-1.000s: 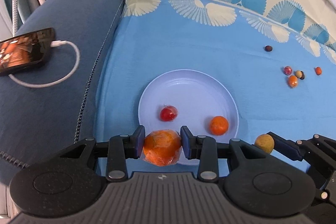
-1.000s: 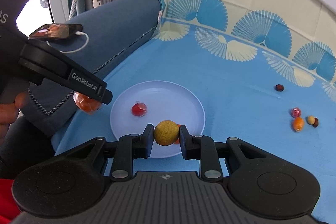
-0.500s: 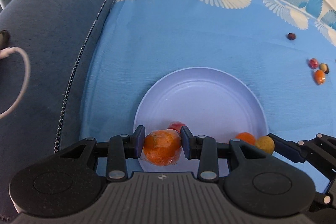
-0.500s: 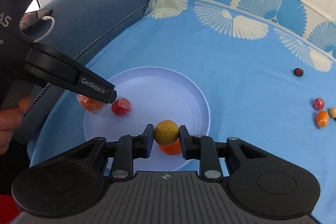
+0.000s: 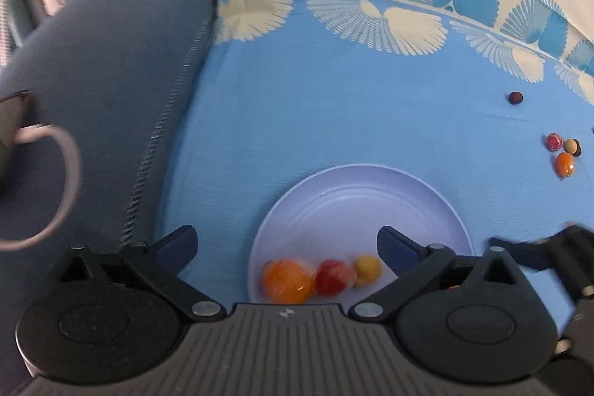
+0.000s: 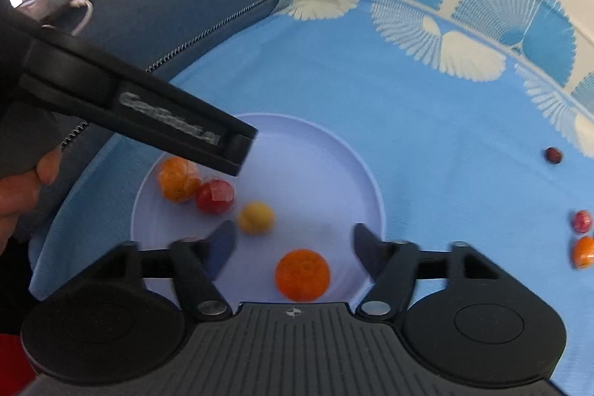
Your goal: Organize fruits
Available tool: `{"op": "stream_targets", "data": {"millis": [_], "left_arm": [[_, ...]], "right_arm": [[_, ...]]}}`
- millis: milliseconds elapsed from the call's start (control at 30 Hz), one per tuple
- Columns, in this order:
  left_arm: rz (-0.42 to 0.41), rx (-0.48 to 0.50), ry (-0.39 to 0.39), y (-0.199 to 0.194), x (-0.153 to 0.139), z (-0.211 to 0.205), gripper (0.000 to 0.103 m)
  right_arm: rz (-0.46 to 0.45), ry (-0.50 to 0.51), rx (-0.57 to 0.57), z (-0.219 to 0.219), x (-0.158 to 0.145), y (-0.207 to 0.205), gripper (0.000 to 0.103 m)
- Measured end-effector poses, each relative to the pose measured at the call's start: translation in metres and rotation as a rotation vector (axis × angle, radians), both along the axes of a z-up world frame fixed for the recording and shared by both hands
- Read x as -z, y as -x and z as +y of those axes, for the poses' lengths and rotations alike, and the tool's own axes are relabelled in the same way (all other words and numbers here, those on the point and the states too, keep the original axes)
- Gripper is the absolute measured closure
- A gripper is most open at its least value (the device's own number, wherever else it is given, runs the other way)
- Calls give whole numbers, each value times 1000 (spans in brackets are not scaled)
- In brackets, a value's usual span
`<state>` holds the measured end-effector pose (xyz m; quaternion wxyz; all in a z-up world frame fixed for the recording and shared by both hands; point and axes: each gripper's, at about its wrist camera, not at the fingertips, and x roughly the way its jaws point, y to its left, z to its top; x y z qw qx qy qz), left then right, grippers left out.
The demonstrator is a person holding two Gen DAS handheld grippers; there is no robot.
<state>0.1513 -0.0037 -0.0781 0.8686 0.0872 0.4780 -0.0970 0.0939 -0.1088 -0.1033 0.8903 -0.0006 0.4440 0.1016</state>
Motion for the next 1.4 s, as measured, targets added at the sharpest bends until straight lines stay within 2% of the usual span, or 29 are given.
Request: {"op": "stream_targets", "data": {"millis": [67, 133, 233, 300, 367, 467, 767, 1100, 1400], "left_arm": [[31, -9, -19, 14, -6, 9, 0], [74, -26, -29, 32, -10, 20, 0], [113, -33, -34, 62, -17, 38, 0], [98, -46, -46, 81, -23, 47, 0], [78, -59, -56, 98, -29, 53, 0], [62, -54, -53, 120, -37, 55, 0], [-63, -42, -32, 170, -77, 50, 0], [-123, -20, -27, 196, -95, 43, 0], [-147, -26, -20, 204, -101, 46, 0]], "right_arm": [[-6, -5, 13, -4, -13, 15, 10], [17, -19, 27, -4, -24, 35, 4], [82, -40, 59, -1, -34, 68, 3], [104, -55, 67, 3, -40, 92, 2], [65, -38, 60, 8, -49, 113, 2], [-44, 43, 43, 17, -68, 135, 1], [-197, 60, 55, 18, -102, 178, 1], [-286, 60, 80, 14, -122, 215, 1], [-312, 73, 75, 18, -129, 224, 1]]}}
